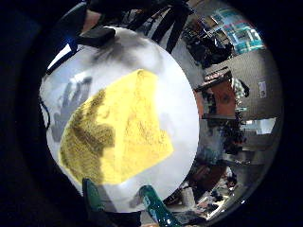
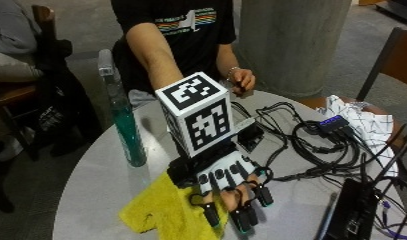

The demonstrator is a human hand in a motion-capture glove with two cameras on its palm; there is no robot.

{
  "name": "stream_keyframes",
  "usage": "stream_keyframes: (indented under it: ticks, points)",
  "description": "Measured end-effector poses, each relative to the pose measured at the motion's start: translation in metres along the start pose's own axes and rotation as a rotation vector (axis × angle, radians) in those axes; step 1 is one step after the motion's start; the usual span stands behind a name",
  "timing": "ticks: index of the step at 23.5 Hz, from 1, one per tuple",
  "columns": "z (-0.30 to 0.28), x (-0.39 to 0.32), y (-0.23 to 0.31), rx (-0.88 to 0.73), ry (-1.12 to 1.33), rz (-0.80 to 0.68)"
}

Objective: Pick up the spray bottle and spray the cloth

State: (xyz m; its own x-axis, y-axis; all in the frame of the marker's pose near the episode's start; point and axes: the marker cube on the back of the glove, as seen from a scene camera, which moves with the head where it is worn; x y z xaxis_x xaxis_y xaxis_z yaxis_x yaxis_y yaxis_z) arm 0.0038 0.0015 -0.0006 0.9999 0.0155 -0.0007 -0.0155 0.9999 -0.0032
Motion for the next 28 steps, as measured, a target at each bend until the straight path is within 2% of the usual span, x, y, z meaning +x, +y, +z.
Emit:
stream_keyframes:
  ticks: [15, 19, 23, 28]
  points:
    - [0.001, 0.009, 0.01, -0.025, -0.008, 0.014]
    - [-0.004, -0.005, 0.021, -0.063, -0.019, -0.028]
    - [-0.023, -0.051, 0.066, -0.136, 0.016, -0.134]
    - [-0.035, -0.1, 0.166, -0.161, 0.014, -0.274]
